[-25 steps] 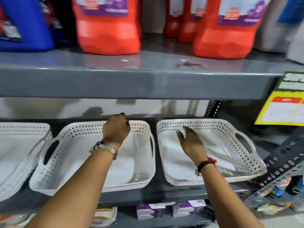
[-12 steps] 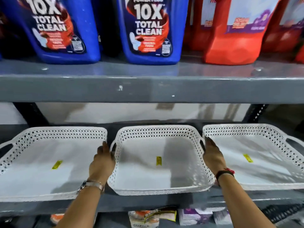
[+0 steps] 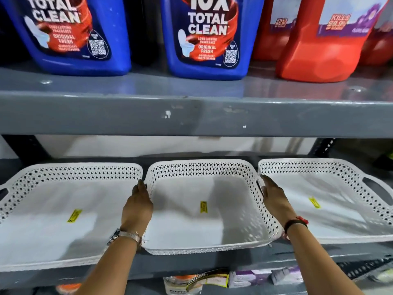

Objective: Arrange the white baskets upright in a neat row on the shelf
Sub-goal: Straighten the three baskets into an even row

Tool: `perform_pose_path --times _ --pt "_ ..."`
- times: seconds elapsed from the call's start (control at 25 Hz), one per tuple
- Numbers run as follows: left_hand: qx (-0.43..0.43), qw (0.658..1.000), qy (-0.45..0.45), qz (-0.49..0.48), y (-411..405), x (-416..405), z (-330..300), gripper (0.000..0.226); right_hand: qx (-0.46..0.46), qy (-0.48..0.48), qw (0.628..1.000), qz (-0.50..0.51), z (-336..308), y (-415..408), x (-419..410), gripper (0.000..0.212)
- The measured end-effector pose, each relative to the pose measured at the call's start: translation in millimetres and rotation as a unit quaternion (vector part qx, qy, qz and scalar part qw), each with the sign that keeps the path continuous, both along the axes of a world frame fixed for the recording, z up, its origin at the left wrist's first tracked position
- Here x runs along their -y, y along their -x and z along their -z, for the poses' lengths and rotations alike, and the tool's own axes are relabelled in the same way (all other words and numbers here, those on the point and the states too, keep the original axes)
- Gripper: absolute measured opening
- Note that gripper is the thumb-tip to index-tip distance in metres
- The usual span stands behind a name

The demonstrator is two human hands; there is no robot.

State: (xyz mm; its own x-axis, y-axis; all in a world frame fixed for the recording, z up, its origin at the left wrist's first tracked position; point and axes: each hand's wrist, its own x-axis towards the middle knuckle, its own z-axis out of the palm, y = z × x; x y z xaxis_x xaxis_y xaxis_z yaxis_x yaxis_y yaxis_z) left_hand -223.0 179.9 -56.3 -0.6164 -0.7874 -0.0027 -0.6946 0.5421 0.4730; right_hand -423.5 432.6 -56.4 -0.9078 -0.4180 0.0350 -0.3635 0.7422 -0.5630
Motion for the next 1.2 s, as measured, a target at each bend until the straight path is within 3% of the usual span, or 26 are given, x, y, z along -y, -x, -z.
perform_pose_path --times 0.24,0.56,0.76,1.2 --pt "0.007 1.000 -0.004 0.013 16 19 -7 0.063 -0.026 0.015 1.000 0.006 -3 16 24 0.040" --pt "-0.028 0.999 0.029 0.001 31 30 -2 0.047 -0.047 -0.008 0.999 -0.016 -3 31 37 0.044" --pt "-0.009 1.000 0.011 0.000 22 25 -4 0.057 -0.057 -0.019 0.998 -0.027 -2 20 34 0.048" --pt "-0.019 1.000 -0.005 -0.008 -15 4 -6 0.063 -0.015 -0.017 1.000 -0.005 -2 -11 16 0.050"
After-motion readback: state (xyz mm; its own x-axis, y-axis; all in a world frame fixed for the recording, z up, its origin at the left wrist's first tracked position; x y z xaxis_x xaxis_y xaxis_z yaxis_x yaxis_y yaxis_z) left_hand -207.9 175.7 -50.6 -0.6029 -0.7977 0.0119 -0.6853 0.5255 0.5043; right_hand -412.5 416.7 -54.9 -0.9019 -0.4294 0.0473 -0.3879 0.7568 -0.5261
